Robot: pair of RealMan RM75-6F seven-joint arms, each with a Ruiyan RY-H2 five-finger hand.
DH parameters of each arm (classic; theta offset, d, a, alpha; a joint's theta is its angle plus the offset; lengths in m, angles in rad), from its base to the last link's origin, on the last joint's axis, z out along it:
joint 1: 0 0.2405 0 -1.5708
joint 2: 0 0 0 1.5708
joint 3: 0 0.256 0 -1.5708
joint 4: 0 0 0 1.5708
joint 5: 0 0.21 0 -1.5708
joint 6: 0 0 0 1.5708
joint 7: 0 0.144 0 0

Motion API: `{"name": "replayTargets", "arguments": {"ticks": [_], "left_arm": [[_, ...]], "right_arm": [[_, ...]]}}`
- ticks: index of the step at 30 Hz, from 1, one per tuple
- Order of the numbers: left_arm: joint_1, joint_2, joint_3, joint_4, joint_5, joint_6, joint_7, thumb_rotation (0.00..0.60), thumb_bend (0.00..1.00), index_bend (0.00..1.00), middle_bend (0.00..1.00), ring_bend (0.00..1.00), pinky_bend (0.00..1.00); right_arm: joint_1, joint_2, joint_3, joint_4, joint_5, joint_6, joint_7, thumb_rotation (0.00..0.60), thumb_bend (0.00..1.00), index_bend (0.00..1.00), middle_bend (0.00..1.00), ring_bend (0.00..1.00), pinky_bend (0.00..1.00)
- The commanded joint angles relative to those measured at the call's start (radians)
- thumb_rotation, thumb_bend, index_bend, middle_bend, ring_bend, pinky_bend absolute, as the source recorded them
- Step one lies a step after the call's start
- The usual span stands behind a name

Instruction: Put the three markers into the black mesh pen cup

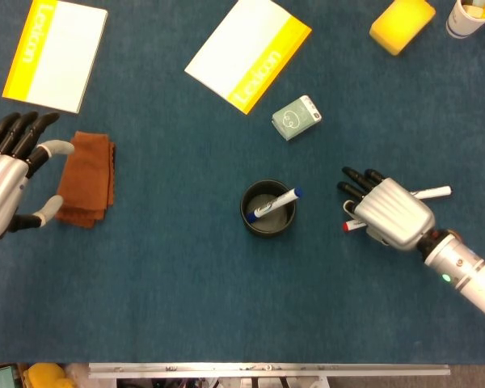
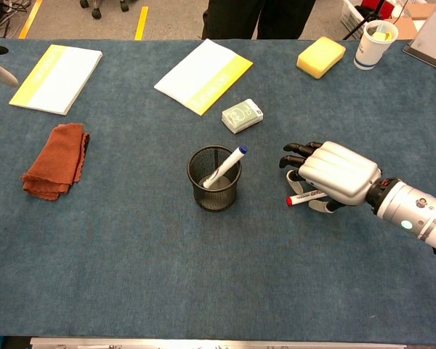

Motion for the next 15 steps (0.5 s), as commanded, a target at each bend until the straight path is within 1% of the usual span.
{"name": "replayTargets", "arguments": {"ticks": [1,15], "left_arm": [[0.001,-0.002,0.001,0.002,0.002,0.000,-0.001,0.600,0.28,0.26,0.07,0.00,0.01],[0.003,-0.005,-0.002,0.008,0.003,0.000,-0.005,0.600,0.28,0.26,0.07,0.00,0.01]], "right_arm": [[0.001,-0.001,0.000,0.001,0.006,-0.004,0.000,0.600,0.21,0.56,0.26,0.10,0.27],[0.007,0.001,0.002,-0.006,0.035,-0.025,-0.010,0.600,0.21,0.57,0.26,0.10,0.27]]}}
